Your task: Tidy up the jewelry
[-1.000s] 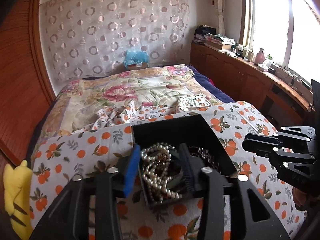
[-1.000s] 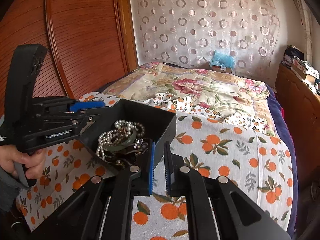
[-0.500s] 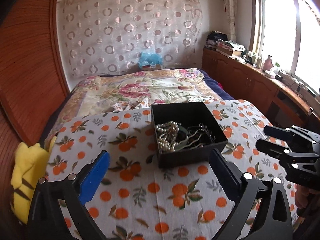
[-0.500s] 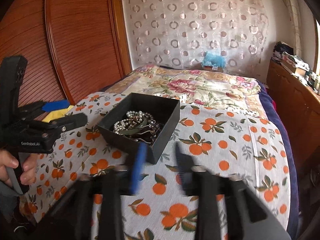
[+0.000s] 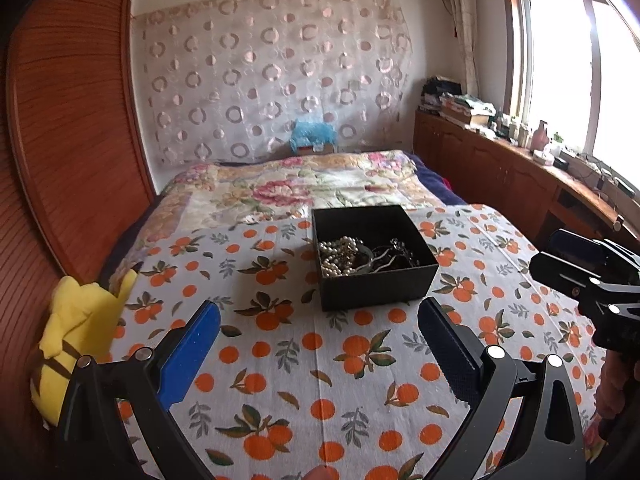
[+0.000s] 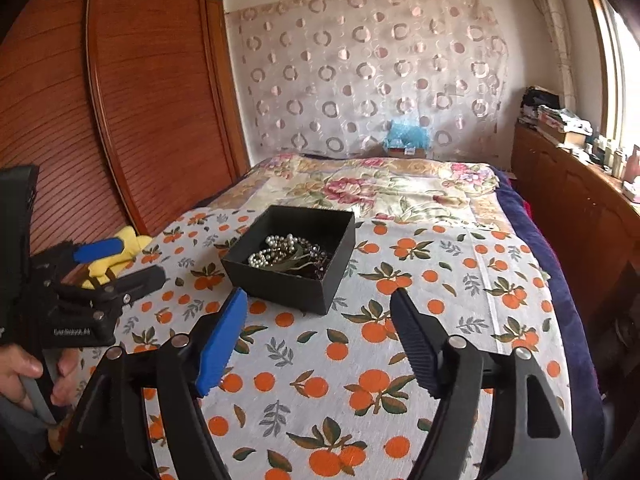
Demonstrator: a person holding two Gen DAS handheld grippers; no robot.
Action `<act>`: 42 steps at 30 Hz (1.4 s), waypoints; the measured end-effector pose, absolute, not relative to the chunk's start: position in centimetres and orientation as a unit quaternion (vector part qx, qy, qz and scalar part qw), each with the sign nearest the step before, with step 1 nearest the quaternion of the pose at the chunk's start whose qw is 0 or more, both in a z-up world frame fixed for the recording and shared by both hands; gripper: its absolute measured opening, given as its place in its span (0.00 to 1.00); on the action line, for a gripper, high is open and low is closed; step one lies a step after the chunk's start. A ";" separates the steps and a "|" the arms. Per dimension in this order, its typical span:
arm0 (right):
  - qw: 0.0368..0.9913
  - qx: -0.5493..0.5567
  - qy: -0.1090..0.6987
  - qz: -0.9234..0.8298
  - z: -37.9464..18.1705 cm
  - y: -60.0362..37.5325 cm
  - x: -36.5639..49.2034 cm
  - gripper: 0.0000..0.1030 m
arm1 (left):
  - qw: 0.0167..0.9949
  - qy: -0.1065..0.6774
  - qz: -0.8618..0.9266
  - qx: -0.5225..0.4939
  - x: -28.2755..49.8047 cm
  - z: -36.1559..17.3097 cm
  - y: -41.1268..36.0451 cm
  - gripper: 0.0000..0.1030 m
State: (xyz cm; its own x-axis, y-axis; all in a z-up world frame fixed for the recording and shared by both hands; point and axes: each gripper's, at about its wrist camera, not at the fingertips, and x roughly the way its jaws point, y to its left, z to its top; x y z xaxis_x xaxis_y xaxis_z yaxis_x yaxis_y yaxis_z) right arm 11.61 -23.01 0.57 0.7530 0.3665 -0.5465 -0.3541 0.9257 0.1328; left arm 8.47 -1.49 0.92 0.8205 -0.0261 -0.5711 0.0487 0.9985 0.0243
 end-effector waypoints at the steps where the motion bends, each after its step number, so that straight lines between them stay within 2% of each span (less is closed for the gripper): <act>1: 0.939 0.011 0.286 0.190 0.8 -23.0 11.2 0.80 | 0.956 0.294 -0.017 0.019 8.1 1.1 -1.4 0.93; 6: 0.951 0.013 0.256 0.173 1.9 -23.1 9.4 0.95 | 0.962 0.271 -0.013 0.013 6.3 2.1 -1.0 0.93; 8: 0.955 0.014 0.247 0.165 2.4 -23.3 8.7 0.98 | 0.964 0.267 -0.012 0.012 5.7 2.3 -0.9 0.93; 42: 0.961 0.031 0.231 0.149 2.6 -24.4 6.3 0.98 | 0.967 0.255 -0.007 0.008 3.8 2.7 -1.1 0.93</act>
